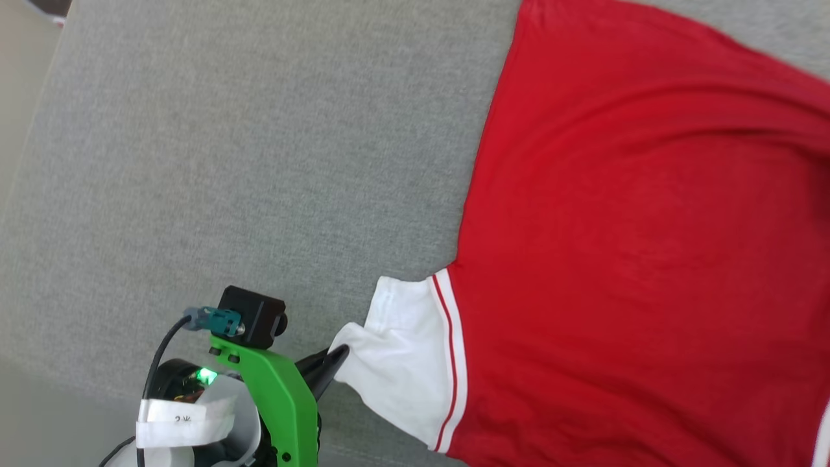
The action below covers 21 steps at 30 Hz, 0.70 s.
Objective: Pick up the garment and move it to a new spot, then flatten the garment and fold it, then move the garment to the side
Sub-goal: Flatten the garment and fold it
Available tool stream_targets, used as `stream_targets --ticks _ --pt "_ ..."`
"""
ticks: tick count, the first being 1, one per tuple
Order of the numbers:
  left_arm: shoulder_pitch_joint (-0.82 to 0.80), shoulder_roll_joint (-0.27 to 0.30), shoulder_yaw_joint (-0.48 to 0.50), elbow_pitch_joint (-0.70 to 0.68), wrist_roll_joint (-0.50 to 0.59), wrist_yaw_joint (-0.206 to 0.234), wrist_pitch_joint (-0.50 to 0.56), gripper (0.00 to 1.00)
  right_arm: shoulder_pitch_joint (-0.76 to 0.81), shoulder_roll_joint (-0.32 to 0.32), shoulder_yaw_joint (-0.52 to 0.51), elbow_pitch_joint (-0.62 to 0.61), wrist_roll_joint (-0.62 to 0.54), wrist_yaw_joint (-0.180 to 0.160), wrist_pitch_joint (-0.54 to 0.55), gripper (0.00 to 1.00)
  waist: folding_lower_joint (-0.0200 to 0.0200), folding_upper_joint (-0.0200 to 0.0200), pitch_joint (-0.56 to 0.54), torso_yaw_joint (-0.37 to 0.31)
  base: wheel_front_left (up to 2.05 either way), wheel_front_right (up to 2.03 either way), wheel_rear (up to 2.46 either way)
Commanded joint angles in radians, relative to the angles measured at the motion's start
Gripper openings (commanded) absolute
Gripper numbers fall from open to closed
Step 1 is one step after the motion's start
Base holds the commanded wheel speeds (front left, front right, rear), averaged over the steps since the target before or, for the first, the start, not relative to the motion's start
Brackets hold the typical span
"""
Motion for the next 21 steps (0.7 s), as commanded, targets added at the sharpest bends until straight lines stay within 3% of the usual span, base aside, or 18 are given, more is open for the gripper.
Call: stream_targets --ticks 1,12,21 --pt "0.006 0.006 0.004 0.004 -0.01 0.008 0.004 0.0 0.072 0.007 0.007 0.021 0.01 -0.001 -0.001 0.0 -0.0001 -0.0001 -0.098 -0.074 0.0 0.0 0.0" --pt "0.076 -0.014 0.013 0.043 -0.026 0.055 -0.021 0.0 0.371 0.033 -0.021 -0.058 0.098 -0.001 -0.097 0.0 -0.0001 -0.0001 -0.26 -0.182 0.0 0.0 0.0" --pt "0.12 -0.058 0.012 0.083 -0.038 0.074 -0.072 0.0 0.624 0.066 -0.11 -0.156 0.125 -0.001 -0.132 0.0 -0.0001 -0.0001 -0.344 -0.224 0.0 0.0 0.0"
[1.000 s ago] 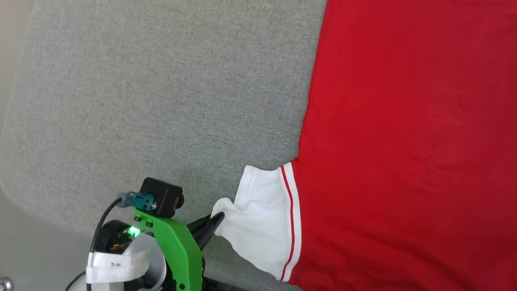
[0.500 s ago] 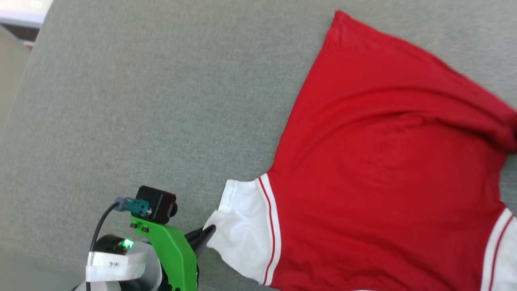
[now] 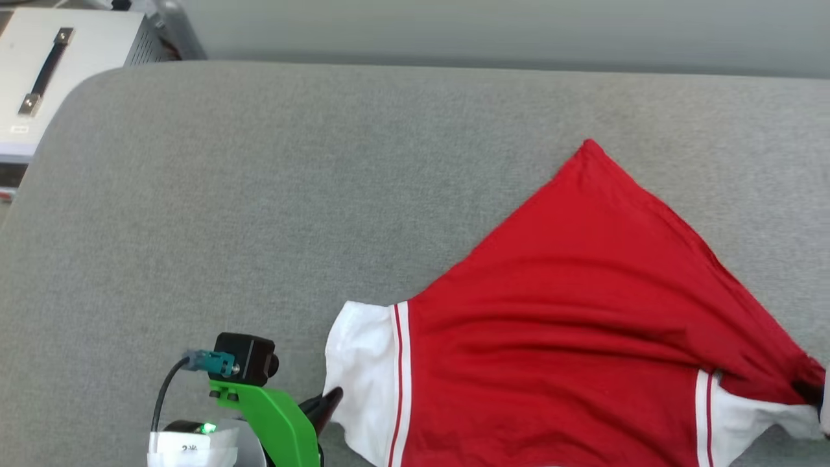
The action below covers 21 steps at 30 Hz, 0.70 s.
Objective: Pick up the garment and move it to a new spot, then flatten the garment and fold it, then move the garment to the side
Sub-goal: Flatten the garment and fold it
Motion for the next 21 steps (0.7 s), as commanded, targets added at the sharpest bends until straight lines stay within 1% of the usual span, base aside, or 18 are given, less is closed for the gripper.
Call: stream_targets --ticks 1,7,14,15,16,18,21 --pt "0.01 -0.015 0.001 0.006 -0.002 0.005 -0.012 0.0 0.047 0.014 -0.022 -0.017 0.009 -0.001 -0.005 0.0 0.0001 -0.0001 -0.059 -0.048 0.0 0.0 0.0" --pt "0.011 -0.041 -0.01 0.036 -0.002 0.004 -0.037 0.0 0.173 0.066 -0.083 -0.082 0.002 -0.001 0.006 0.0 0.0001 -0.0001 -0.068 -0.056 0.0 0.0 0.0" --pt "-0.008 -0.056 -0.014 0.057 -0.005 -0.004 -0.049 0.0 0.207 0.107 -0.103 -0.107 -0.027 -0.001 0.019 0.0 0.0001 -0.0001 -0.053 -0.056 0.0 0.0 0.0" --pt "-0.013 -0.057 -0.015 0.057 -0.003 -0.005 -0.05 0.0 0.205 0.109 -0.103 -0.112 -0.03 -0.001 0.018 0.03 0.0001 -0.0001 -0.051 -0.055 0.0 0.0 0.0" --pt "-0.017 -0.057 -0.015 0.057 -0.002 -0.006 -0.05 0.0 0.201 0.108 -0.103 -0.118 -0.034 -0.001 0.017 1.0 0.0001 -0.0001 -0.048 -0.053 0.0 0.0 0.0" --pt "-0.023 -0.057 -0.015 0.053 -0.002 -0.008 -0.05 0.0 0.193 0.102 -0.098 -0.133 -0.032 -0.001 0.018 1.0 0.0001 -0.0001 -0.044 -0.05 0.0 0.0 0.0" --pt "-0.031 -0.051 -0.015 0.042 0.003 -0.009 -0.049 0.0 0.171 0.077 -0.087 -0.185 -0.021 -0.001 0.028 1.0 0.0001 -0.0001 -0.037 -0.042 0.0 0.0 0.0"
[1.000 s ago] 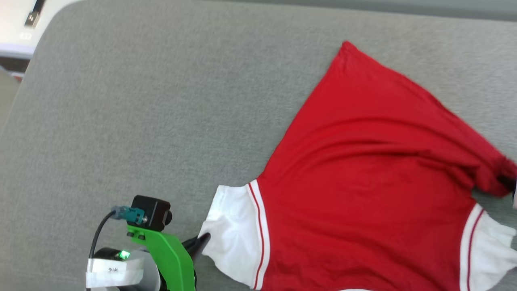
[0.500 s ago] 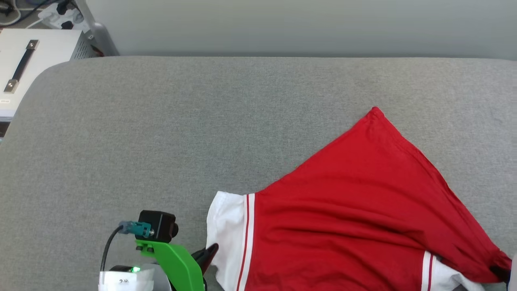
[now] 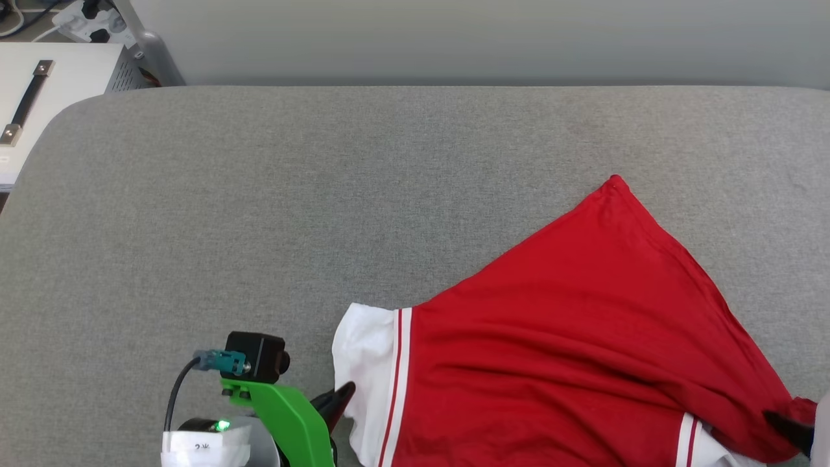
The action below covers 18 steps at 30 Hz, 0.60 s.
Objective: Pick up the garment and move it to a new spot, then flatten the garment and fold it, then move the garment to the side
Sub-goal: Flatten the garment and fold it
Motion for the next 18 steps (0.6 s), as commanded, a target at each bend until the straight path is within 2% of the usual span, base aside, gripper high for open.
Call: stream_targets --ticks 1,7,11,18 --pt "-0.02 0.002 0.002 -0.008 0.005 -0.005 -0.003 0.0 -0.03 -0.02 0.007 -0.036 0.015 -0.001 0.01 1.0 0.0001 -0.0001 0.008 0.007 0.0 0.0 0.0" --pt "-0.043 0.008 -0.003 -0.045 0.021 -0.004 0.003 0.0 -0.133 -0.076 0.032 -0.174 0.047 -0.001 0.091 1.0 0.0001 -0.0001 0.054 0.038 0.0 0.0 0.0" --pt "-0.063 0.01 -0.011 -0.067 0.033 -0.006 0.008 0.0 -0.249 -0.075 0.068 -0.226 0.057 -0.001 0.159 1.0 0.0001 -0.0001 0.103 0.072 0.0 0.0 0.0" --pt "-0.105 -0.002 -0.028 -0.082 0.05 -0.017 0.005 0.0 -0.465 -0.088 0.166 -0.184 0.011 -0.001 0.25 1.0 0.0001 -0.0001 0.203 0.147 0.0 0.0 0.0"
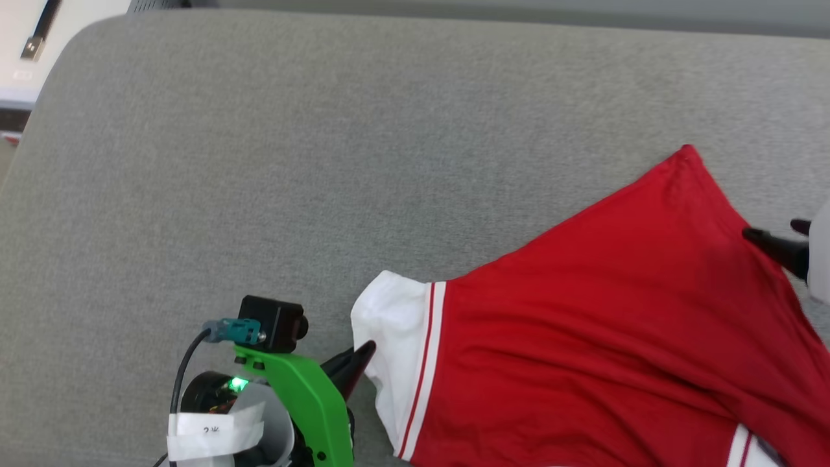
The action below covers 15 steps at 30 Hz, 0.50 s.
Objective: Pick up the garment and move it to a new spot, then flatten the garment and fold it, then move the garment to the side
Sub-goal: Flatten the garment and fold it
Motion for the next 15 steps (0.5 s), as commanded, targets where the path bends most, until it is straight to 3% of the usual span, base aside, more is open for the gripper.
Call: stream_targets --ticks 1,15 --pt "-0.028 -0.008 -0.002 -0.004 0.007 -0.011 -0.007 0.0 -0.044 -0.005 0.013 0.024 -0.015 -0.001 0.013 1.0 0.0 -0.0001 0.077 0.071 0.0 0.0 0.0" --pt "-0.09 -0.056 -0.037 0.022 0.012 -0.049 -0.039 0.0 -0.263 -0.08 0.14 0.249 -0.098 -0.001 0.033 1.0 0.0 -0.0001 0.195 0.188 0.0 0.0 0.0"
